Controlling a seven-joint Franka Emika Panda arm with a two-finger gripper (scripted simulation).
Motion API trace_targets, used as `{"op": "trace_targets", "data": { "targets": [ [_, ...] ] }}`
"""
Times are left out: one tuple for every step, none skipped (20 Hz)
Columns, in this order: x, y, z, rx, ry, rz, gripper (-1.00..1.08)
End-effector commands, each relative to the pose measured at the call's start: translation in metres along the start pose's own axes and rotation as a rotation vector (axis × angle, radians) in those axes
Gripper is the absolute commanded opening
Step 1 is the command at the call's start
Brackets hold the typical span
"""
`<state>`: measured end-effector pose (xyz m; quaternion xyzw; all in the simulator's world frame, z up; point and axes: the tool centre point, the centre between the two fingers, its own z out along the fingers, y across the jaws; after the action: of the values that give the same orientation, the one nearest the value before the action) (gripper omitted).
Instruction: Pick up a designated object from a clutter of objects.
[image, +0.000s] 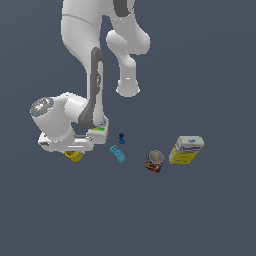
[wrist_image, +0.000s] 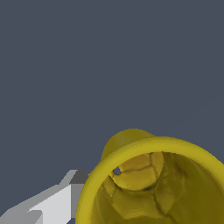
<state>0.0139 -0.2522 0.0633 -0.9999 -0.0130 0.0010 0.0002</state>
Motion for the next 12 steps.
{"op": "trace_targets", "data": {
  "targets": [
    [0.005,-0.009,-0.014,-0.001,0.002,-0.001,-1.0],
    [0.007,-0.014,-0.02,-0.001,0.002,-0.001,-1.0],
    [0.01,-0.019,-0.027,-0.001,0.002,-0.001,-1.0],
    [0.012,-0.025,-0.035,-0.001,0.002,-0.001,-1.0],
    [0.015,-0.03,-0.043,-0.001,0.002,-0.001,-1.0],
    [0.018,-0.036,-0.051,-0.001,0.002,-0.001,-1.0],
    [0.021,-0.043,-0.06,-0.001,0.002,-0.001,-1.0],
    [0.024,-0.05,-0.069,-0.001,0.002,-0.001,-1.0],
    [0.027,-0.057,-0.079,-0.002,0.002,-0.001,-1.0],
    [0.031,-0.064,-0.089,-0.002,0.002,-0.001,-1.0],
    [0.034,-0.071,-0.099,-0.002,0.002,0.0,-1.0],
    [0.037,-0.078,-0.109,-0.002,0.002,0.0,-1.0]
  ]
}}
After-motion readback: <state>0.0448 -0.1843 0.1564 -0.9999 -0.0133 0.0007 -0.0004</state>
